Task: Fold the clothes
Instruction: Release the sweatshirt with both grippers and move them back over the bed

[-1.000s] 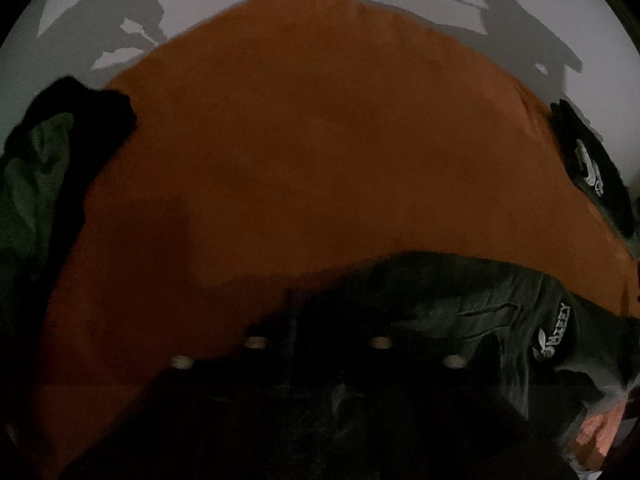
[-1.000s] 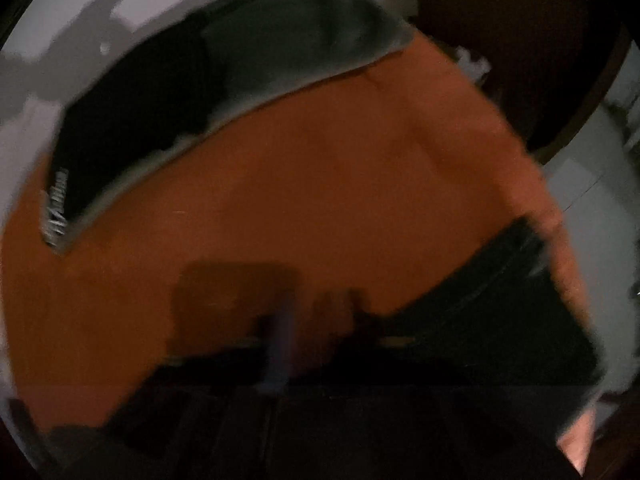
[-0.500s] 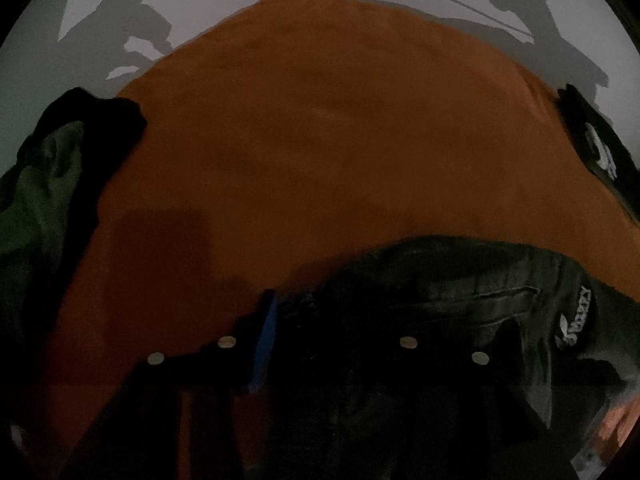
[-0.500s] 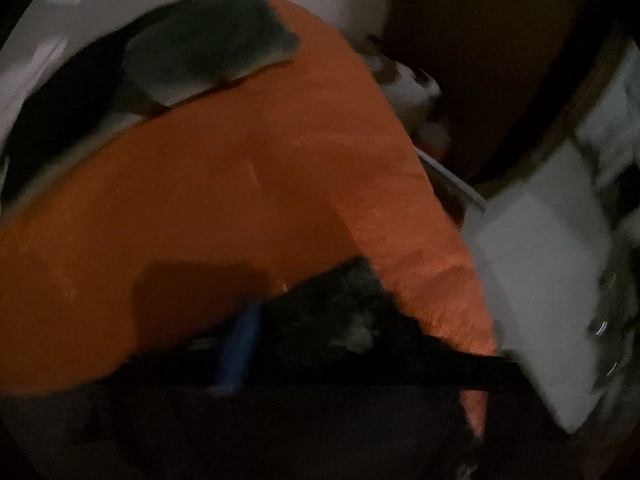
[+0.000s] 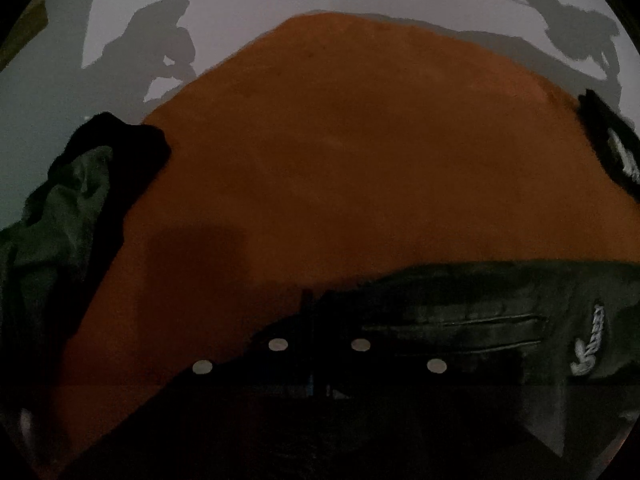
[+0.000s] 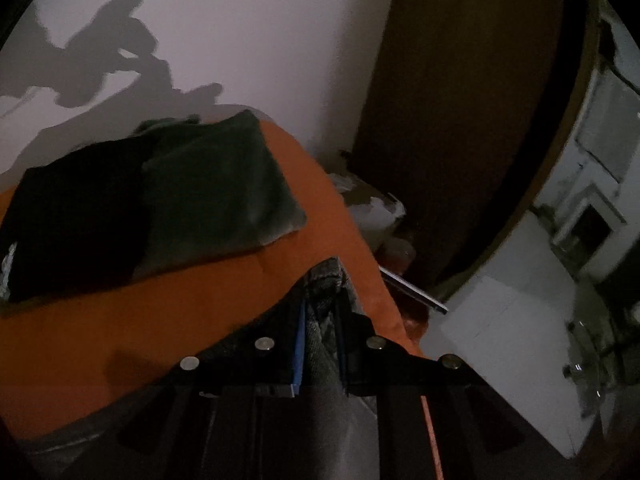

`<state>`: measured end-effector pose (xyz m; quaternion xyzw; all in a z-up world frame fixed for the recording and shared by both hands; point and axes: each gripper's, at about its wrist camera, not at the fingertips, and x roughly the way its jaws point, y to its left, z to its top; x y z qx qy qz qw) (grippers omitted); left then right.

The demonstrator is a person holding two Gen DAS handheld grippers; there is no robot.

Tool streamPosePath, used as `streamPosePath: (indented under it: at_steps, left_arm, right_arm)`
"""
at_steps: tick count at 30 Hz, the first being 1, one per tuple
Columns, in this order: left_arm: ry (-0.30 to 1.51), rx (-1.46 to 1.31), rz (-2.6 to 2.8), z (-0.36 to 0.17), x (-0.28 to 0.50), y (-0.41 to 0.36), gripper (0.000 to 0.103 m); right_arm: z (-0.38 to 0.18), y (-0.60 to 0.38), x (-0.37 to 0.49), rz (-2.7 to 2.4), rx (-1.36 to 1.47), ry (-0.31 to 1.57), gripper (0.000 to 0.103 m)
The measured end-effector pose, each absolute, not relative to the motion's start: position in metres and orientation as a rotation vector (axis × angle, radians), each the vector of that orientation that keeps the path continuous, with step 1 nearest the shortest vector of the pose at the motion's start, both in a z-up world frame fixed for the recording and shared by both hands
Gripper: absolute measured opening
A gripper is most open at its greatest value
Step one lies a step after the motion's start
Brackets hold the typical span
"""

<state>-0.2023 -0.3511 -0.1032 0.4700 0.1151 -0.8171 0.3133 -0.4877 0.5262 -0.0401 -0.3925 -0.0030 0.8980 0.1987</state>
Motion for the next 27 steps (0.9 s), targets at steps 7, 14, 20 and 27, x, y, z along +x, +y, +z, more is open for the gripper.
streamPosePath:
  at_steps: [7, 14, 20, 27]
  left_arm:
    - [0.33, 1.244, -2.13, -0.098, -0.207, -0.352, 0.004]
    - [0.297, 1.279, -2.152, -0.089, -0.208, -0.345, 0.006]
    - [0.262, 1.347, -2.24, -0.062, -0.186, -0.324, 0.026]
    - [0.362, 1.278, -2.431, -0.008, -0.103, -0.296, 0.061]
  right_arm:
    - [-0.018, 0.5, -0.5, 2.595, -0.945, -0.098, 0.044]
    - [-0.021, 0.508, -0.449, 2.655, -1.013, 0.028, 0.09]
    - [-0.071, 0.565, -0.343, 2.619, -1.237, 0.438, 0.09]
    - [-0.131, 0.627, -0.199, 2.419, -1.393, 0.901, 0.09]
